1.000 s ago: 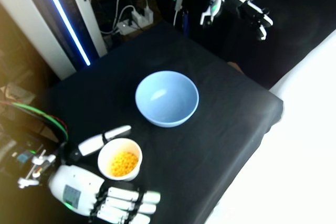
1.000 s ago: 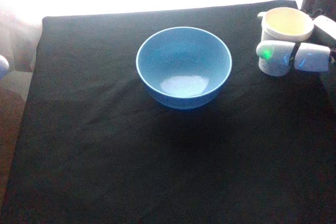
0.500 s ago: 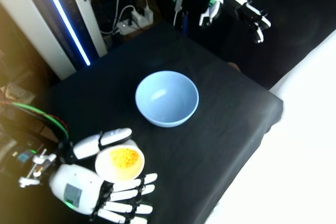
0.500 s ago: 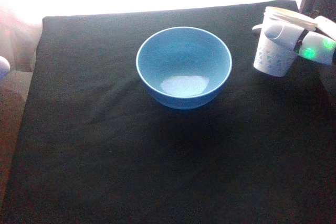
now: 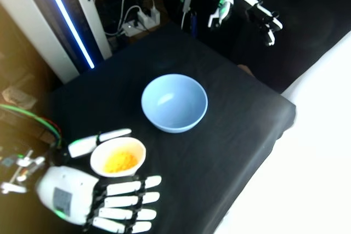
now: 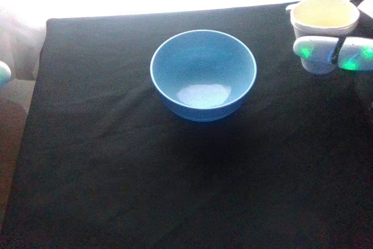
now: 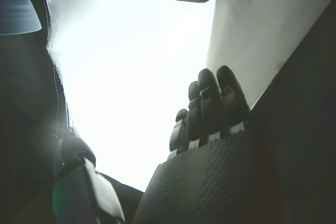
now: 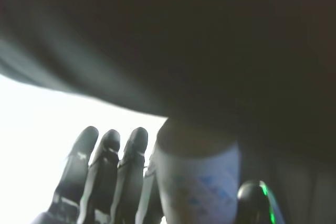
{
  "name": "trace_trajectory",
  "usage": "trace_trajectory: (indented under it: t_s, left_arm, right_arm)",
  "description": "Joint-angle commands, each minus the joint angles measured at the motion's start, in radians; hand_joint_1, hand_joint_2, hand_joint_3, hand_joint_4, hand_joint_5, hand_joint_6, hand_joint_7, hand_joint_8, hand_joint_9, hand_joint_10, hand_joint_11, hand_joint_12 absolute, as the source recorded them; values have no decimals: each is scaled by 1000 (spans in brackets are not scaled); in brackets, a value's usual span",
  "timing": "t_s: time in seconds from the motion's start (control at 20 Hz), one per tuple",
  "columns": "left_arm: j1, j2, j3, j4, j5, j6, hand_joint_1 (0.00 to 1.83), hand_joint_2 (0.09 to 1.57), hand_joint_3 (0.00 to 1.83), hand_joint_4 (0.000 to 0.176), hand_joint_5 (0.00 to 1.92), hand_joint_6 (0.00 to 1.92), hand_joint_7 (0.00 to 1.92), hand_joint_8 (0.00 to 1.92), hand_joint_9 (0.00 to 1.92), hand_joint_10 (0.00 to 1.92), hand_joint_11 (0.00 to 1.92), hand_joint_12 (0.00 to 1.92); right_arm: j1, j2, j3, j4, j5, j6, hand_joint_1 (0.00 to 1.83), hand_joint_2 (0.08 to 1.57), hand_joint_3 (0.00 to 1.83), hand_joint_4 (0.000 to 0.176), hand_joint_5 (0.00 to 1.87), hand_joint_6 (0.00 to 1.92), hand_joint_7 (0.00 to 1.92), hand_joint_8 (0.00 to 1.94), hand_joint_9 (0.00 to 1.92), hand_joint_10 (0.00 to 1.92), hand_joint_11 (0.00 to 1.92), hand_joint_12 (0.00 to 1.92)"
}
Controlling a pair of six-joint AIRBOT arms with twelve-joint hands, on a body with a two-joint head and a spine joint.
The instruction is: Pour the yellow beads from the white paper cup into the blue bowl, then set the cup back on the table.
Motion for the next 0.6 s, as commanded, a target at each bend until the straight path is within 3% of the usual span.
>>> trace_trajectory:
  t_s: [0.0, 0.1, 0.25, 0.3, 0.4, 0.5, 0.55]
  left_arm:
    - [-6, 1, 9, -13, -119, -9, 309, 800, 9, 176, 0, 0, 265, 0, 353, 0, 188, 232]
    - [-6, 1, 10, -12, -119, -9, 300, 804, 8, 176, 0, 0, 262, 1, 344, 0, 178, 230]
    - [-8, 1, 10, -11, -120, -10, 304, 807, 6, 176, 0, 0, 271, 4, 349, 2, 170, 229]
    - [-9, 1, 11, -10, -120, -10, 298, 808, 5, 176, 0, 0, 277, 6, 355, 5, 179, 233]
    - [-14, 1, 12, -5, -118, -10, 295, 832, 12, 164, 0, 0, 264, 0, 339, 0, 179, 236]
    - [-15, 1, 13, -4, -117, -10, 289, 834, 10, 173, 0, 0, 267, 2, 346, 3, 187, 241]
    - [-16, 1, 13, -3, -116, -10, 290, 841, 11, 170, 0, 0, 265, 1, 350, 5, 197, 246]
  right_arm:
    - [20, 13, -2, 10, 132, 10, 678, 1088, 0, 66, 666, 2, 539, 2, 288, 1, 0, 636]
    - [52, 22, -12, -36, 132, 10, 650, 1088, 1, 81, 671, 1, 505, 0, 245, 0, 0, 567]
    - [101, 30, -23, -99, 131, 10, 581, 1101, 0, 98, 677, 3, 536, 4, 287, 5, 0, 706]
    - [111, 30, -24, -113, 130, 10, 638, 1090, 0, 92, 738, 11, 581, 8, 345, 14, 0, 774]
    - [113, 30, -25, -120, 128, 10, 761, 1103, 3, 45, 827, 8, 629, 5, 489, 18, 43, 890]
    - [117, 30, -24, -132, 118, 10, 792, 1153, 0, 4, 836, 0, 696, 0, 571, 4, 169, 808]
    - [129, 30, -24, -147, 109, 10, 810, 1188, 2, 0, 855, 1, 753, 3, 655, 9, 244, 860]
